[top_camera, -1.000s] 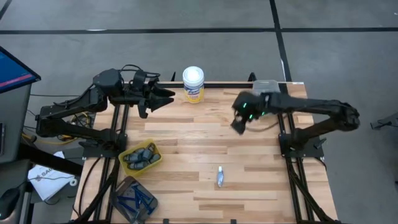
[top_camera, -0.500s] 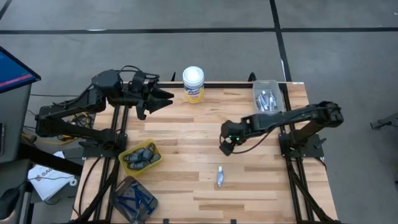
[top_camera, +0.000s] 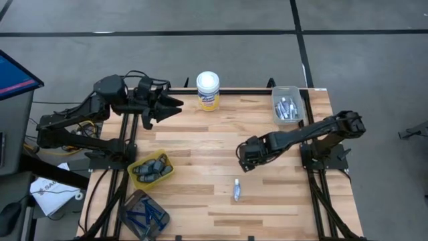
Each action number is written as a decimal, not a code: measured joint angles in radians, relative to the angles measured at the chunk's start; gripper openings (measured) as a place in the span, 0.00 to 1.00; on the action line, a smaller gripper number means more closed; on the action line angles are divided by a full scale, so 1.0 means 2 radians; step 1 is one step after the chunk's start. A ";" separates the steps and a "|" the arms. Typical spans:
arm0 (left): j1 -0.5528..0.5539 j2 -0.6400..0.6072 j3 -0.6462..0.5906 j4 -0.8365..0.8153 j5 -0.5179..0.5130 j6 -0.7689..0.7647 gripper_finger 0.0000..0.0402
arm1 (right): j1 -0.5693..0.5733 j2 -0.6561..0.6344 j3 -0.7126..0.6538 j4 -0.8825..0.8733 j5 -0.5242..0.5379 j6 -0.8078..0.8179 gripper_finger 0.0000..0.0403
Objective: Pick & Place Travel size toiletries
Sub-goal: Put the white toothpaste into the gray bin
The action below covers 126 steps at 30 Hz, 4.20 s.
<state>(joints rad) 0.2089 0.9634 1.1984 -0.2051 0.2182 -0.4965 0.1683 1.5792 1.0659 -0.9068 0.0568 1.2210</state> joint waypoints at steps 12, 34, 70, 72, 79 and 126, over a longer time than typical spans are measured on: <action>0.000 -0.003 0.000 0.000 0.000 0.001 0.45 | 0.044 0.084 0.000 0.165 -0.017 0.045 0.72; 0.000 -0.003 0.000 0.000 0.000 0.001 0.45 | 0.074 0.219 0.137 0.057 -0.028 0.023 0.63; 0.000 -0.003 0.000 0.000 0.000 0.008 0.45 | 0.064 0.179 0.143 0.023 -0.030 -0.075 0.36; 0.000 -0.003 0.000 0.000 0.000 0.023 0.45 | 0.062 0.178 0.143 0.024 -0.030 -0.074 0.45; 0.000 -0.003 0.000 0.000 0.000 0.025 0.45 | 0.065 0.178 0.143 0.023 -0.032 -0.074 0.60; 0.000 -0.010 0.000 -0.001 0.000 0.022 0.45 | 0.075 0.215 0.143 0.015 -0.052 -0.167 0.11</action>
<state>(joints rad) 0.2089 0.9443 1.1980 -0.2061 0.2180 -0.4530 0.3187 2.0097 1.3521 -0.8774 -0.0463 0.8874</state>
